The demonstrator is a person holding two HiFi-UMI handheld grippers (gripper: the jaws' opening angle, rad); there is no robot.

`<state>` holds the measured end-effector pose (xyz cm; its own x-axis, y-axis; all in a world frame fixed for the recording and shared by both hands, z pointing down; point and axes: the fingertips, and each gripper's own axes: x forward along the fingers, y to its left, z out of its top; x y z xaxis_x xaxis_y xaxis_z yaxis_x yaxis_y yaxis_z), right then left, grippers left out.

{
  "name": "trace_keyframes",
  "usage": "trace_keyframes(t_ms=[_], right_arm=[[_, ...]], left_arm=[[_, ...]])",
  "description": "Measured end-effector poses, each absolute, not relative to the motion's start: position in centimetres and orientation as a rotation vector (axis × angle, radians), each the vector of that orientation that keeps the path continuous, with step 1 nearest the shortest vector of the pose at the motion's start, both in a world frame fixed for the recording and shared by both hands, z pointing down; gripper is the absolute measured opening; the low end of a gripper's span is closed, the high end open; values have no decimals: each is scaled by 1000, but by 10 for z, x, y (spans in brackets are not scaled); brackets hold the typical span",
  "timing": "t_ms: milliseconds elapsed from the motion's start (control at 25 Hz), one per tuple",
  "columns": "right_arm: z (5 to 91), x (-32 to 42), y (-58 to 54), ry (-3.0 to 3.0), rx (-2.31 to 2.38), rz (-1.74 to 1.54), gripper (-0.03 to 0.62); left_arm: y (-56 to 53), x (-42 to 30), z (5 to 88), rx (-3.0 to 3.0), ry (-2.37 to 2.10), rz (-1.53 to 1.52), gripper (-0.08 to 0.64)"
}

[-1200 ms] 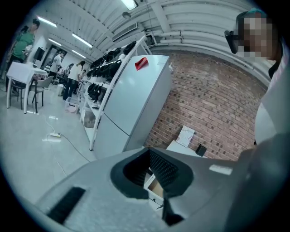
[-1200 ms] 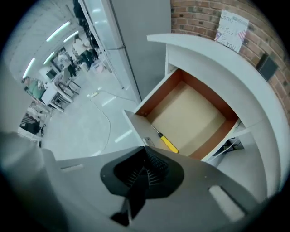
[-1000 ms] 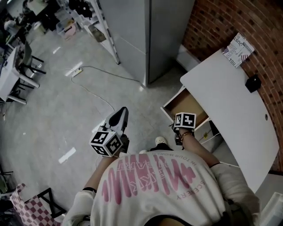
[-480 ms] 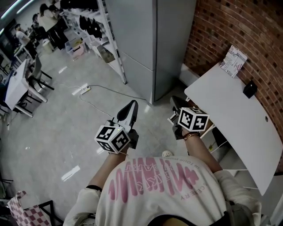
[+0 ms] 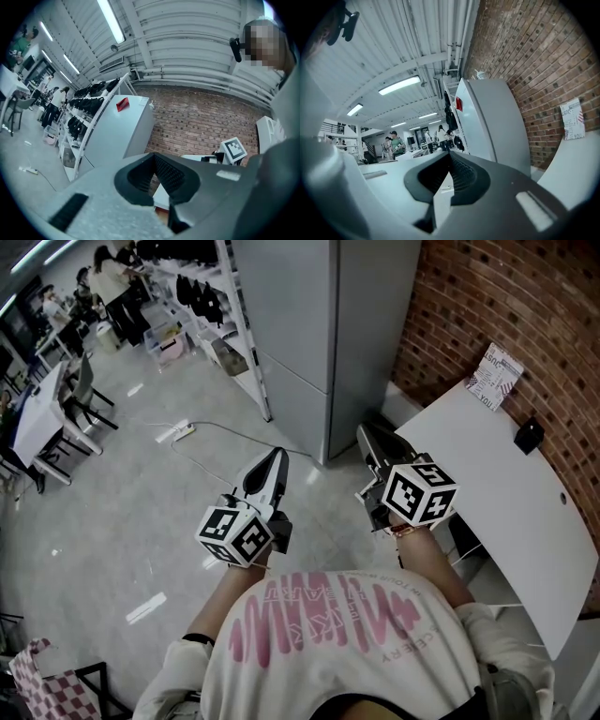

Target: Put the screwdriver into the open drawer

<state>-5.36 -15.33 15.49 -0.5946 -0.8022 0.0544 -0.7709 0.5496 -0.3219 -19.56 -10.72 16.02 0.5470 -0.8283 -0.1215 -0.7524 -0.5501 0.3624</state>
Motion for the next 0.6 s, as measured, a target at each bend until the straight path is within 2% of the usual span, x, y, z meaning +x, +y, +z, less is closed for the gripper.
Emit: trace_keyframes(t_ms=[600], right_arm=[[165,6,-161,2731,-1413,-459,11]], left_arm=[[-114,-151,153,2498,-1385,-417,2]])
